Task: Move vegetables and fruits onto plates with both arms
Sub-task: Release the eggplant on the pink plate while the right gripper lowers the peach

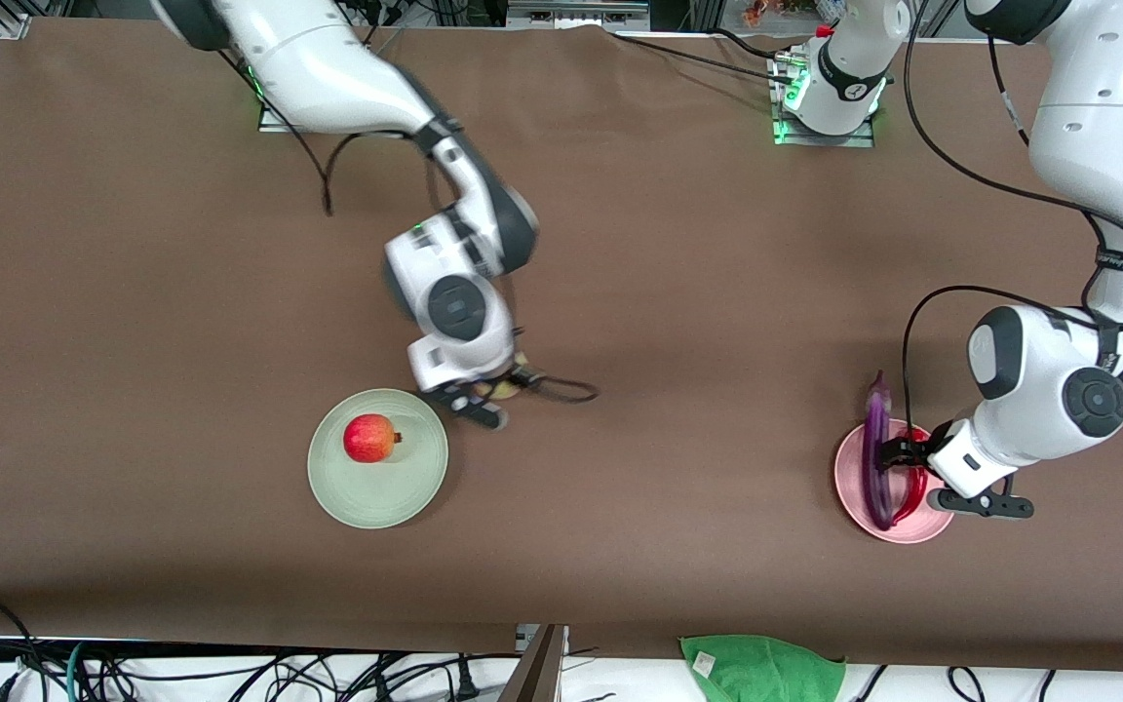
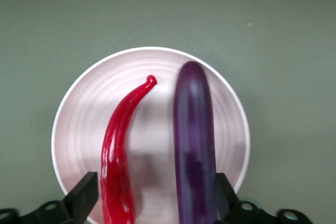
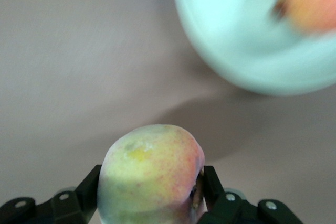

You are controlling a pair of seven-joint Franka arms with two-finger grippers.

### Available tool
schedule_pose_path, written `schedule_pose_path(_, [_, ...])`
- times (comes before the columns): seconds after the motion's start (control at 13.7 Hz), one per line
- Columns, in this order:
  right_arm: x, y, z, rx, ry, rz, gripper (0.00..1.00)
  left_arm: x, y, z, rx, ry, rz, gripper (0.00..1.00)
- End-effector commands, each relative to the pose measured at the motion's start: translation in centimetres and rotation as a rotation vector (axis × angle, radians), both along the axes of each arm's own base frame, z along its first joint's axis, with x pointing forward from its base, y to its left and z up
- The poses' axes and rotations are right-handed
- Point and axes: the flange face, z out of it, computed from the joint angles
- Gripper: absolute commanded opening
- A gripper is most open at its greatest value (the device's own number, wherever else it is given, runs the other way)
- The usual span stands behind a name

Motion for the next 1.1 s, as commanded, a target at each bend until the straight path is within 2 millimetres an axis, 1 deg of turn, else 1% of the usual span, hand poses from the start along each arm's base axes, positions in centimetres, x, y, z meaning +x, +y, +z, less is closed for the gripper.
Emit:
schedule_pose_path(0.0, [2.5, -5.1, 0.2, 0.019, 0.001, 0.142, 0.24, -1.2, -0.7, 6.7, 0.003, 0.024, -0.002, 1.0])
schedule_pose_path(0.15, [4.4, -7.9, 0.2, 0.021, -0.046, 0.215, 0.25, -2.2, -0.6, 11.4, 0.031, 0.025, -0.011, 1.0])
schedule_pose_path(0.22, [5.1, -8.9, -0.1, 0.013, -0.07, 0.241, 0.25, -2.8, -0.6, 14.2, 0.042, 0.012, -0.011, 1.0])
schedule_pose_path(0.29, [5.5, -9.3, -0.6, 0.011, -0.086, 0.261, 0.26, -3.4, -0.6, 17.1, 0.05, -0.014, -0.008, 1.0])
schedule_pose_path(0.37, [5.7, -9.4, -0.9, 0.014, -0.101, 0.262, 0.26, -4.1, -0.7, 20.0, 0.062, -0.046, -0.009, 1.0])
schedule_pose_path(0.44, [5.8, -9.3, -1.2, 0.016, -0.112, 0.261, 0.28, -5.2, -0.8, 22.5, 0.073, -0.048, -0.009, 1.0])
schedule_pose_path(0.58, [5.9, -8.9, -1.9, 0.021, -0.13, 0.256, 0.28, -7.6, -1.0, 26.4, 0.091, -0.01, -0.008, 1.0])
schedule_pose_path(0.66, [5.9, -8.6, -2.3, 0.025, -0.144, 0.256, 0.29, -8.4, -0.6, 27.4, 0.096, 0.008, 0.001, 1.0])
schedule_pose_path(0.73, [6.0, -8.6, -2.5, 0.027, -0.151, 0.259, 0.29, -9.4, 0.4, 28.6, 0.096, 0.029, 0.025, 1.0])
schedule_pose_path(0.8, [6.1, -8.7, -2.7, 0.027, -0.156, 0.259, 0.32, -10.3, 0.8, 29.5, 0.1, 0.053, 0.038, 1.0])
schedule_pose_path(0.88, [6.2, -8.8, -2.8, 0.029, -0.159, 0.258, 0.35, -11.2, 0.5, 30.0, 0.102, 0.089, 0.046, 1.0])
schedule_pose_path(0.95, [6.1, -8.8, -3.0, 0.028, -0.158, 0.258, 0.43, -12.3, 0.4, 30.0, 0.102, 0.152, 0.079, 1.0])
schedule_pose_path(1.02, [6.1, -8.8, -3.0, 0.029, -0.157, 0.257, 0.54, -12.9, -0.2, 30.2, 0.092, 0.179, 0.124, 1.0])
